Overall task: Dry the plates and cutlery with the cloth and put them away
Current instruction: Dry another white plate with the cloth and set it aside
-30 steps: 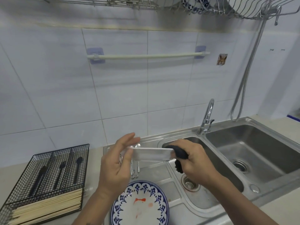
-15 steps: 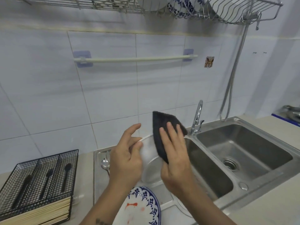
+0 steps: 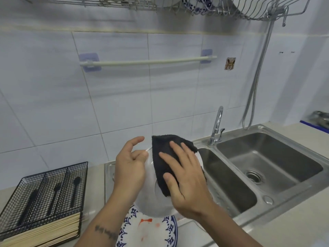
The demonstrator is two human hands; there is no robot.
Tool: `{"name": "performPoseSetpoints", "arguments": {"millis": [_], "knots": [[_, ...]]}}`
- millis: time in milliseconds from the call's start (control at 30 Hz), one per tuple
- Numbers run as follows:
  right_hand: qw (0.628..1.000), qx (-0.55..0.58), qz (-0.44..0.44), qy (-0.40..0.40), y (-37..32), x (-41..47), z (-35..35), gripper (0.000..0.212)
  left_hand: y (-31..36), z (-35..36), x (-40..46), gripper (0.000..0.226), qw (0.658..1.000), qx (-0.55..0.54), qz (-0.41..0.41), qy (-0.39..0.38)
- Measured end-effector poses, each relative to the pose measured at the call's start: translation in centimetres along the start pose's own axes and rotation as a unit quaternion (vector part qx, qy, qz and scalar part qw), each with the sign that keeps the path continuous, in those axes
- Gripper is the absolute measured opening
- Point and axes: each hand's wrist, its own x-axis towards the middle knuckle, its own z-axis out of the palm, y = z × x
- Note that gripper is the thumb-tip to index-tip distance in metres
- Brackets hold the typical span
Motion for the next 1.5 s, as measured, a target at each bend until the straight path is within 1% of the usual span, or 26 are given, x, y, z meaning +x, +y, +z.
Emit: {"name": "performPoseSetpoints", "arguments": {"millis": [67, 100, 167, 233, 333, 400, 500, 533, 600, 667, 733, 800, 867, 967, 1033, 1100, 1167, 1233, 1300, 1333, 1400, 1433, 1500], "knots": [[0.998, -0.039, 0.021, 0.041, 0.2, 1.2, -0.1, 0.041, 0.2, 0.1, -0.1, 0.044, 1.0, -0.013, -0.002, -0.012], [0.997, -0.041, 0.042, 0.056, 0.4, 1.7, -0.1, 0.04, 0.3, 0.0, -0.2, 0.043, 1.0, -0.019, -0.002, -0.013], [0.994, -0.024, 0.079, 0.067, 1.2, 2.6, -0.2, 0.047, 0.5, -0.5, 0.0, 0.042, 0.998, -0.056, -0.011, 0.003], [0.991, 0.017, 0.113, 0.07, 2.4, 2.5, -0.1, 0.057, 0.4, -1.3, 0.3, 0.042, 0.991, -0.123, -0.037, 0.03], [0.98, 0.084, 0.16, 0.079, 3.4, 1.3, 0.6, 0.06, -0.2, -2.0, 0.2, 0.043, 0.976, -0.197, -0.068, 0.061], [0.979, 0.078, 0.17, 0.087, 3.2, 1.0, 0.9, 0.061, -0.8, -1.7, -0.2, 0.044, 0.974, -0.202, -0.079, 0.061], [0.984, 0.013, 0.144, 0.1, 3.3, 2.3, -0.4, 0.061, -1.4, -1.7, -0.3, 0.045, 0.977, -0.189, -0.084, 0.041], [0.986, -0.003, 0.132, 0.102, 3.5, 2.8, -1.1, 0.061, -1.4, -2.0, 0.0, 0.046, 0.983, -0.165, -0.074, 0.028], [0.989, -0.012, 0.11, 0.102, 4.1, 3.4, -2.5, 0.061, -0.9, -2.6, 0.8, 0.054, 0.997, -0.074, -0.011, -0.024], [0.991, -0.022, 0.091, 0.092, 4.6, 3.7, -3.5, 0.062, 0.3, -3.0, 1.8, 0.061, 0.996, -0.003, 0.051, -0.076], [0.995, -0.05, 0.06, 0.063, 4.6, 4.0, -3.9, 0.063, 1.3, -2.9, 2.6, 0.06, 0.99, 0.015, 0.085, -0.115], [0.996, -0.073, 0.027, 0.034, 4.1, 4.2, -4.1, 0.063, 2.0, -2.3, 2.9, 0.055, 0.985, 0.019, 0.109, -0.133], [0.996, -0.084, 0.01, 0.03, 3.5, 4.5, -4.1, 0.064, 2.2, -1.6, 2.8, 0.052, 0.986, 0.005, 0.12, -0.117], [0.993, -0.108, -0.005, 0.04, 2.7, 4.8, -3.7, 0.064, 1.8, -0.6, 2.5, 0.053, 0.989, -0.045, 0.114, -0.08], [0.992, -0.114, 0.002, 0.051, 2.9, 4.6, -3.2, 0.065, 1.6, -0.2, 2.4, 0.054, 0.99, -0.065, 0.106, -0.061], [0.994, -0.072, 0.044, 0.072, 3.6, 3.5, -2.6, 0.064, 1.4, -0.2, 2.4, 0.054, 0.991, -0.087, 0.095, -0.032], [0.991, 0.003, 0.105, 0.087, 4.5, 1.7, -1.7, 0.062, 1.1, -0.4, 2.6, 0.053, 0.991, -0.116, 0.072, 0.006], [0.98, 0.082, 0.159, 0.09, 5.0, -0.3, -0.2, 0.06, 0.8, -0.4, 2.7, 0.051, 0.987, -0.144, 0.045, 0.047], [0.969, 0.126, 0.186, 0.101, 4.6, -1.7, 1.4, 0.06, 0.5, 0.1, 2.7, 0.05, 0.982, -0.165, 0.012, 0.088], [0.966, 0.128, 0.193, 0.112, 4.2, -2.1, 2.0, 0.061, 0.3, 0.4, 2.6, 0.05, 0.98, -0.172, -0.006, 0.103], [0.969, 0.091, 0.19, 0.128, 3.3, -2.5, 2.7, 0.064, 0.0, 1.3, 2.4, 0.049, 0.976, -0.178, -0.041, 0.117], [0.975, 0.057, 0.175, 0.126, 2.8, -2.6, 3.0, 0.066, 0.0, 1.9, 2.2, 0.05, 0.975, -0.18, -0.055, 0.119], [0.988, -0.012, 0.124, 0.096, 1.9, -2.5, 3.5, 0.069, 0.2, 3.2, 1.8, 0.052, 0.973, -0.188, -0.077, 0.107]]}}
